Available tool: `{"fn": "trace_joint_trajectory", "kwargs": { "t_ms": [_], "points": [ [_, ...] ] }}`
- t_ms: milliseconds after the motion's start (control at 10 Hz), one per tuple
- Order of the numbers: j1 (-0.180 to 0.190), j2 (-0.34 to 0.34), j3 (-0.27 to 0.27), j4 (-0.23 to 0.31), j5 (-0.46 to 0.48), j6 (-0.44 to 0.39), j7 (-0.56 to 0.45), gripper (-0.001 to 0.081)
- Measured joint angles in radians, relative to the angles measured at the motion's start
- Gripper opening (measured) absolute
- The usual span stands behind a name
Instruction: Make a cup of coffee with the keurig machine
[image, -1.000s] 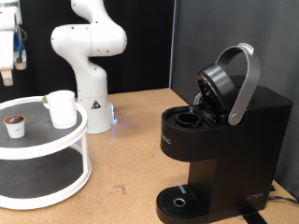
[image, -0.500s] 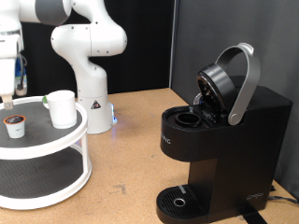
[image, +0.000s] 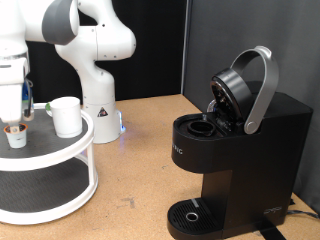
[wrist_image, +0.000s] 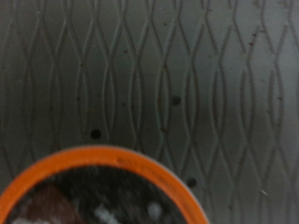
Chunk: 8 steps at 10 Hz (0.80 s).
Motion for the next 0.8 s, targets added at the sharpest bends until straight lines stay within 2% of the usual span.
{"fn": "trace_joint_trajectory", "kwargs": {
  "t_ms": [700,800],
  "points": [
    [0.0,0.019,-0.016,-0.049,0.0,0.078,-0.002,0.0802],
    [0.0,0.022,-0.016,-0.049,0.0,0.079,-0.001,0.0686]
  ]
}}
